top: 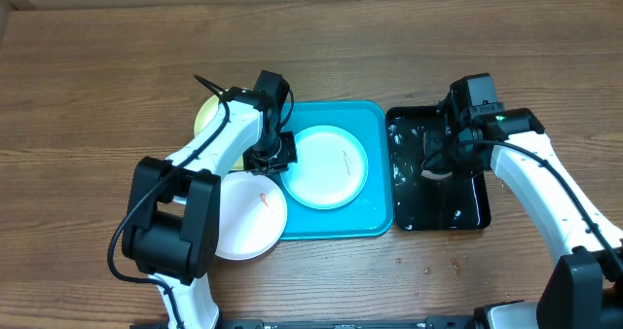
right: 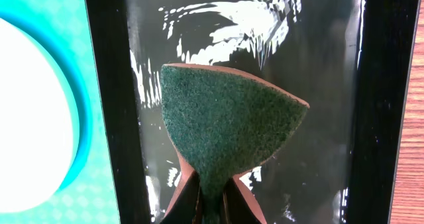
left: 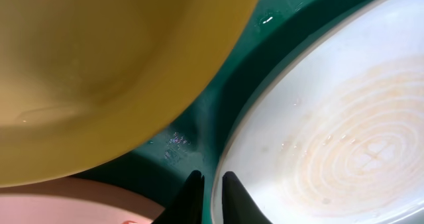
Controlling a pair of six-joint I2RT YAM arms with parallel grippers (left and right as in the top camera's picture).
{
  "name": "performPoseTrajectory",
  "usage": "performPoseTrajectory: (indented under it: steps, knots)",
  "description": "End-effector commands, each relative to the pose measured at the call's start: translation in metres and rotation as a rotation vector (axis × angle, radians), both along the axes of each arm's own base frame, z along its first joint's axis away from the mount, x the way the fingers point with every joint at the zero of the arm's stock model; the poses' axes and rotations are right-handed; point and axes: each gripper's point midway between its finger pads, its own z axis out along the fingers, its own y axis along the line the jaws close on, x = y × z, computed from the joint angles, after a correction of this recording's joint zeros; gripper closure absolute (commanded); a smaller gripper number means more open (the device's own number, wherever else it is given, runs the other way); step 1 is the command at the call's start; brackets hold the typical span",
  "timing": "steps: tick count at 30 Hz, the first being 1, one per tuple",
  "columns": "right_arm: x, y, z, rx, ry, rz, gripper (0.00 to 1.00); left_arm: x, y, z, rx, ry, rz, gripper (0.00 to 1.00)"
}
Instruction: Clean dirty plates on tray and stack at the side
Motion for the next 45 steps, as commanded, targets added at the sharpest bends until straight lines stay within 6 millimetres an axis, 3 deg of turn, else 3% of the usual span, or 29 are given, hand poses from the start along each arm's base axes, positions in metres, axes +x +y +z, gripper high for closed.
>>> performPoseTrajectory:
  steps: [1, 4, 10, 16, 20, 32, 40, 45]
  knots:
    - [0.004, 0.0, 0.011, 0.003, -0.036, 0.006, 0.96, 0.004, -0.001, 0.0, 0.006, -0.004, 0.019, 0.86]
    - [0.003, 0.0, 0.011, 0.001, -0.032, 0.007, 0.96, 0.004, -0.002, 0.0, 0.006, -0.004, 0.016, 0.96]
    - [0.003, 0.0, 0.011, -0.006, -0.032, 0.039, 0.96, 0.001, -0.009, 0.0, 0.005, -0.002, 0.003, 0.96]
    - [-0.006, 0.018, 0.009, -0.034, -0.026, 0.139, 0.96, 0.001, -0.019, 0.0, 0.002, -0.014, 0.034, 0.93]
    - [-0.007, 0.014, 0.009, -0.155, -0.039, 0.164, 0.96, 0.002, -0.02, 0.0, 0.002, -0.017, 0.033, 0.96]
    - [-0.006, 0.016, 0.01, -0.149, -0.044, 0.125, 0.96, 0.002, -0.019, -0.001, 0.008, -0.019, 0.033, 0.96]
    - [0.006, 0.024, 0.038, -0.107, -0.08, 0.104, 0.96, 0.002, -0.019, -0.001, 0.008, -0.02, 0.033, 0.96]
    - [0.012, 0.059, 0.061, 0.077, -0.108, 0.157, 0.96, 0.002, -0.019, -0.001, 0.008, -0.02, 0.032, 0.96]
